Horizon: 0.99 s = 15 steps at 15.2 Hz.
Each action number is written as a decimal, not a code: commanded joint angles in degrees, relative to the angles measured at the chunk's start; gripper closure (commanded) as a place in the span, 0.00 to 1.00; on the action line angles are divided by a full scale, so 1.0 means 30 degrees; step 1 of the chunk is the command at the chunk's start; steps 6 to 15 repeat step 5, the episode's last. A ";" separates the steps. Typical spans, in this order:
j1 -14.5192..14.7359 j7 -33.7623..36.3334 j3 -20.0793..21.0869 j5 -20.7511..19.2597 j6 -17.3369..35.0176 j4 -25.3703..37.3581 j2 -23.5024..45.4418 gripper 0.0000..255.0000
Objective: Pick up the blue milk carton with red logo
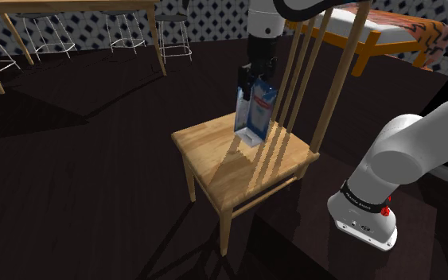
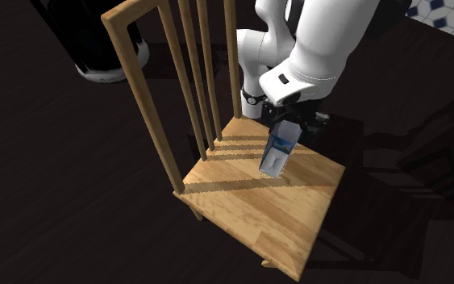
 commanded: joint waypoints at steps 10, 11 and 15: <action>-0.0049 0.0039 -0.0097 -0.0087 -0.1106 0.1188 0.0064 1.00; -0.0049 0.0039 -0.0097 -0.0087 -0.1106 0.1188 0.0064 1.00; -0.0049 0.0039 -0.0097 -0.0087 -0.1106 0.1188 0.0064 1.00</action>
